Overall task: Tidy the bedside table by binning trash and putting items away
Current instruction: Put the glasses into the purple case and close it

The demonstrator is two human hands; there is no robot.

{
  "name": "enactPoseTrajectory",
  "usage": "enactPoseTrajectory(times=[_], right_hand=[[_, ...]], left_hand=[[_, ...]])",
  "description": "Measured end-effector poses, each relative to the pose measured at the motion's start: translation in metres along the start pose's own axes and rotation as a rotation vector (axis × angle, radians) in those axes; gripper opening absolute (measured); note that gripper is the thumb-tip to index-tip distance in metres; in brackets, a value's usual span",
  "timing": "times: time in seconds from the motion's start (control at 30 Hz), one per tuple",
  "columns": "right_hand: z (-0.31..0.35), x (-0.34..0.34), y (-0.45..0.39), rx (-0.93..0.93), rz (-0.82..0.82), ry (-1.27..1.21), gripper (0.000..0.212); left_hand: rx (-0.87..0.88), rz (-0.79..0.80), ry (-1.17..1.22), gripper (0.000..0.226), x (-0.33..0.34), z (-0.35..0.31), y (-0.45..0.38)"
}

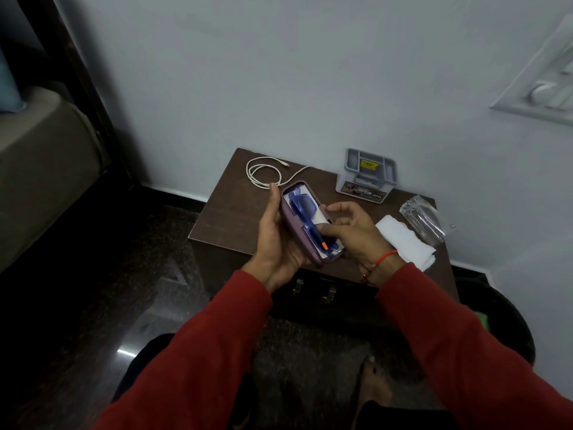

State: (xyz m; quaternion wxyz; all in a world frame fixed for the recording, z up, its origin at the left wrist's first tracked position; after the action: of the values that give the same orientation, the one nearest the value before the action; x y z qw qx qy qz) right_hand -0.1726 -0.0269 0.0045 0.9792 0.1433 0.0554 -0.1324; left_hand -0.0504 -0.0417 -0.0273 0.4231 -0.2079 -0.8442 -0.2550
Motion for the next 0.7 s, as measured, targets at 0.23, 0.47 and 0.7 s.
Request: enactPoseTrajectory(times=[0.23, 0.47, 0.7], right_hand=[[0.005, 0.011, 0.005, -0.101, 0.097, 0.019, 0.031], [-0.002, 0.037, 0.022, -0.107, 0.238, -0.106, 0.027], [-0.012, 0.036, 0.024, -0.089, 0.195, 0.043, 0.041]], left_hand=[[0.011, -0.138, -0.012, 0.093, -0.009, 0.001, -0.001], [0.005, -0.229, -0.050, 0.112, -0.030, 0.007, -0.014], [0.048, -0.288, -0.131, 0.044, -0.030, 0.002, -0.007]])
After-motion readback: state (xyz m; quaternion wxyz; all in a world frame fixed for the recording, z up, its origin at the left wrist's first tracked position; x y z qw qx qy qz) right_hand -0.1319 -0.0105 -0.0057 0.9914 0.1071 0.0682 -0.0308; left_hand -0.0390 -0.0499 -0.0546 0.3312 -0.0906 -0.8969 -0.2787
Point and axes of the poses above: each hand's wrist, its own y-axis away from the middle knuckle, its own x-axis out of the palm, z = x × y, the point moved 8 cm from there along -y, towards the middle knuckle, and after that the axes turned 4 degrees about z, right-handed, at the moved point
